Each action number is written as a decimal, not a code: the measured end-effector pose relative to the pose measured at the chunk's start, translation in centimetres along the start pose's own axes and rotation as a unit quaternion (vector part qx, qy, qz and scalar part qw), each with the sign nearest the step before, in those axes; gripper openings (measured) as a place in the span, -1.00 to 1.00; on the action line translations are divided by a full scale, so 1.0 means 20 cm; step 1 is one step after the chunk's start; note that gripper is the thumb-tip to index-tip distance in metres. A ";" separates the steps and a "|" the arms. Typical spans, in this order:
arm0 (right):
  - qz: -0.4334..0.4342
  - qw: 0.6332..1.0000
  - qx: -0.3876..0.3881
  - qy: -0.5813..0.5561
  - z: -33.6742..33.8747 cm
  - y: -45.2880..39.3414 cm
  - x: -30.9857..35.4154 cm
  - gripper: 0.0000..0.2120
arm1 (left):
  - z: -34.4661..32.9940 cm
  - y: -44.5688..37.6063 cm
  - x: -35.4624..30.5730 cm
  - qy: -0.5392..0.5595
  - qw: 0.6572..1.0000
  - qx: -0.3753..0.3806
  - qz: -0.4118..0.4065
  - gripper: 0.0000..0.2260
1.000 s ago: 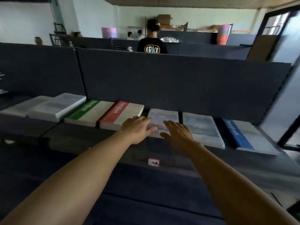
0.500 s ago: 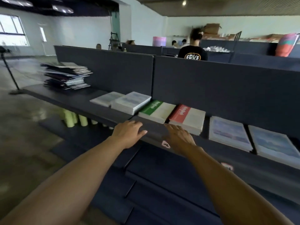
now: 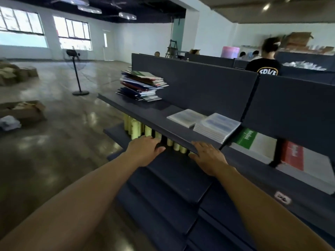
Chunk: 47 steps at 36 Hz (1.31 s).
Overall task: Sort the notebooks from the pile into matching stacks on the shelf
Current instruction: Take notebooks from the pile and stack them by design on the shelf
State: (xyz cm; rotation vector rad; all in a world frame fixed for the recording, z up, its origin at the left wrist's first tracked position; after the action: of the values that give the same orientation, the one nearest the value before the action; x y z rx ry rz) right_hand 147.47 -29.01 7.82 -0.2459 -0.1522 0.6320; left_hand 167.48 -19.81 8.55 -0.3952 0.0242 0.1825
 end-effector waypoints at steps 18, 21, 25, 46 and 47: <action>0.076 0.995 -0.062 0.011 -0.14 -1.19 0.15 -0.46 | -0.11 -0.78 0.67 -0.093 0.994 -0.040 0.035 -0.57; 0.072 0.995 -0.064 0.026 -0.13 -1.39 0.15 -0.46 | -0.12 -0.96 0.75 -0.104 0.993 -0.050 0.040 -0.56; 0.067 0.996 -0.059 0.033 -0.13 -1.62 0.18 -0.44 | -0.14 -1.14 0.84 -0.119 0.991 -0.053 0.040 -0.58; 0.049 0.981 -0.165 0.091 -0.28 -2.48 0.59 -0.25 | -0.34 -1.93 1.41 -0.085 0.990 -0.102 -0.043 -0.65; 0.041 0.981 -0.165 0.092 -0.29 -2.52 0.60 -0.23 | -0.35 -1.96 1.43 -0.081 0.990 -0.103 -0.053 -0.66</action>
State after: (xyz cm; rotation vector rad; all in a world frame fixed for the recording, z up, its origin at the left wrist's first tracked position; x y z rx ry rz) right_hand 186.72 -62.08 16.87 -0.6319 -0.0678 0.6614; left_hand 202.87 -53.07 15.37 -0.5848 -0.1773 0.1128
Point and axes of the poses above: each hand's wrist, its own y-axis away from the middle knuckle, its own z-axis out of the back of the hand, x = y × z, the point moved 2 cm from there along -y, towards the middle knuckle, and after that the axes turned 15 degrees about -x, right-handed, at the moved point
